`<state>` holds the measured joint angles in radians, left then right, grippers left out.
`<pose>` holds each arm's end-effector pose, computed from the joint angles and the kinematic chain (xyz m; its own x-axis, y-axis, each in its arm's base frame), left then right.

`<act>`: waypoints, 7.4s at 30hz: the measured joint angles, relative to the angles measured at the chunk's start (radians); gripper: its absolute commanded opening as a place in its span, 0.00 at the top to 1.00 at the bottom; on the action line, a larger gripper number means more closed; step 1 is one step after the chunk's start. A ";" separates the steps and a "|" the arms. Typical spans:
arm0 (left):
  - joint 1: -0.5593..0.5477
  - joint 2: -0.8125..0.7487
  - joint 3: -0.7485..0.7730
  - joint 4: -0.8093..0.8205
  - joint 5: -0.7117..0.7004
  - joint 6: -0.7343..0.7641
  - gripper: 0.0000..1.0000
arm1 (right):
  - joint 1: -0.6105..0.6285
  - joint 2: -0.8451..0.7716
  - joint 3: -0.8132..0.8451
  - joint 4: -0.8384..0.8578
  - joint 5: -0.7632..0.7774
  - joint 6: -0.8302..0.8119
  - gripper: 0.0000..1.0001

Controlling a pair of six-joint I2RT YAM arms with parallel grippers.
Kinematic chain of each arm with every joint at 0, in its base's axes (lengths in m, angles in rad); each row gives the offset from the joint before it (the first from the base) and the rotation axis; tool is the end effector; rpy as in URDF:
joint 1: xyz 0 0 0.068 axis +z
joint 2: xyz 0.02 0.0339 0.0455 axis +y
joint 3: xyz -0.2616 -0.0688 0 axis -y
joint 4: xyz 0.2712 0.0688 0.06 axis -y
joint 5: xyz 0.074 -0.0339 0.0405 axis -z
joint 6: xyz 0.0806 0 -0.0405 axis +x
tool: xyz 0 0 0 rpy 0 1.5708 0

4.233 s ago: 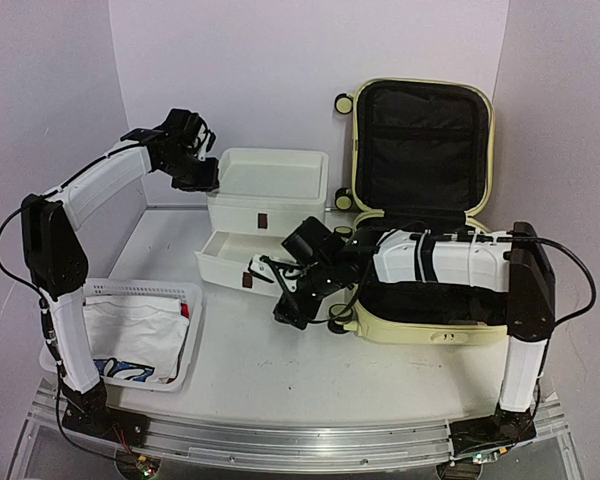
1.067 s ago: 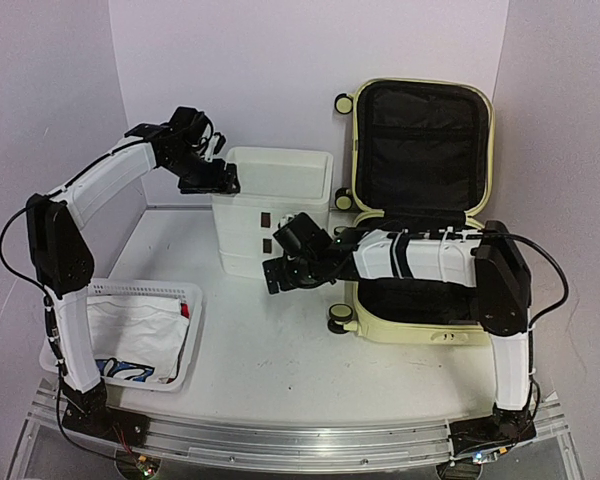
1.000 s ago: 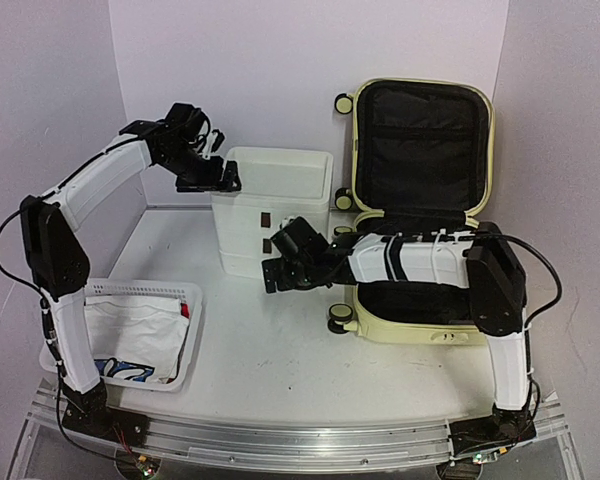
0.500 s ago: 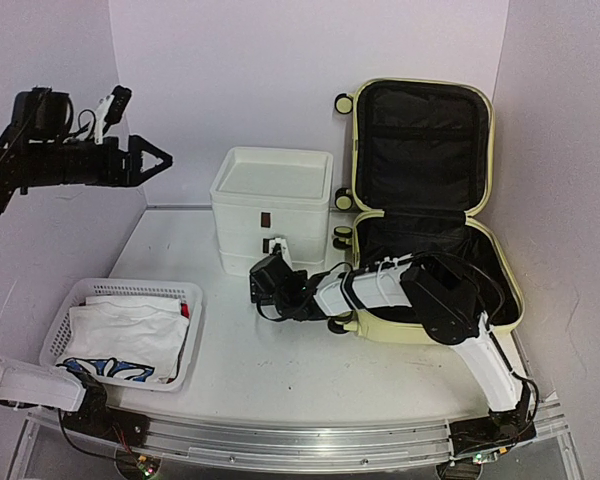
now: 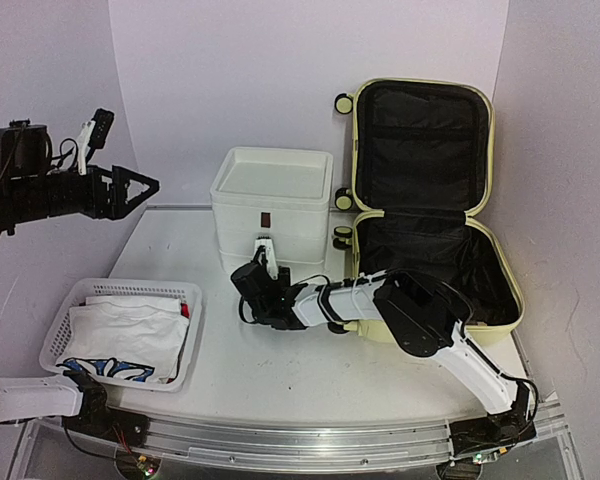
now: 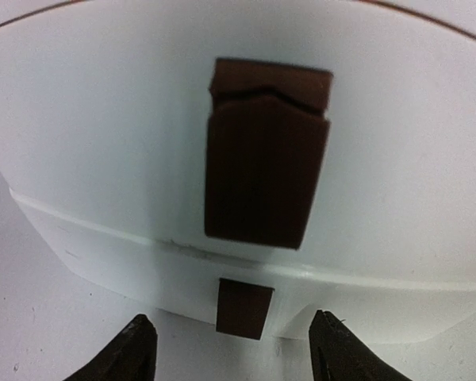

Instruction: Open, take out, and arrange the luggage

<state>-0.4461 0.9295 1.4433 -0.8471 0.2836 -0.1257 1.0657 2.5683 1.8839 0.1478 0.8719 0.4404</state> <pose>0.1826 -0.1124 0.4591 -0.3747 0.0458 -0.9260 0.6106 0.7638 -0.2093 0.3424 0.4917 0.0661 -0.3281 -0.0265 -0.9443 -0.1159 0.9932 0.0124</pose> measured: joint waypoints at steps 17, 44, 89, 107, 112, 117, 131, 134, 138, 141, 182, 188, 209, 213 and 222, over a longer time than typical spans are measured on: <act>-0.019 -0.144 -0.209 0.082 -0.214 0.064 0.01 | -0.010 0.039 0.054 0.010 0.079 -0.113 0.70; -0.032 -0.139 -0.276 0.099 -0.296 0.085 0.01 | -0.033 -0.095 -0.235 0.094 -0.156 -0.143 0.33; -0.040 -0.152 -0.281 0.108 -0.320 0.100 0.01 | -0.056 0.010 -0.114 0.261 -0.075 -0.159 1.00; -0.042 -0.151 -0.283 0.111 -0.323 0.100 0.00 | 0.000 -0.280 -0.522 0.252 -0.272 -0.029 1.00; -0.037 -0.146 -0.294 0.117 -0.322 0.100 0.01 | 0.045 -0.321 -0.566 0.210 -0.269 0.011 1.00; -0.034 -0.132 -0.296 0.121 -0.323 0.100 0.01 | 0.089 -0.345 -0.589 0.177 -0.254 0.051 0.96; -0.021 -0.051 -0.342 0.141 -0.409 0.103 0.01 | 0.133 -0.668 -0.566 -0.463 -0.317 -0.084 0.02; -0.021 -0.031 -0.347 0.145 -0.460 0.103 0.00 | 0.133 -0.836 -0.558 -0.601 -0.267 -0.186 0.02; -0.021 0.018 -0.348 0.188 -0.539 0.080 0.00 | 0.113 -1.086 -0.628 -0.694 -0.178 -0.312 0.02; -0.021 0.076 -0.368 0.268 -0.590 0.033 0.00 | 0.008 -1.217 -0.687 -0.740 -0.191 -0.338 0.02; 0.223 0.837 0.187 -0.202 -0.570 -0.439 0.07 | -1.012 -0.624 -0.372 -1.667 -0.914 0.768 0.18; 0.227 0.859 0.211 -0.206 -0.563 -0.420 0.07 | -1.017 -0.584 -0.382 -1.664 -0.892 0.954 0.24; 0.227 0.780 0.127 -0.106 -0.565 -0.317 0.09 | -1.017 -0.525 -0.552 -1.419 -0.760 1.172 0.47; 0.227 0.731 0.105 -0.061 -0.556 -0.284 0.10 | -1.017 -0.526 -0.552 -1.391 -0.759 1.155 0.59; 0.227 0.654 0.105 0.011 -0.516 -0.220 0.10 | -1.017 -0.701 -0.598 -1.340 -0.771 1.158 0.67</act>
<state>-0.2188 1.5833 1.5482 -0.8364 -0.2321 -0.3462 0.0483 1.8675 1.2861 -1.1923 0.1013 1.5982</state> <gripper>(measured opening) 0.895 0.394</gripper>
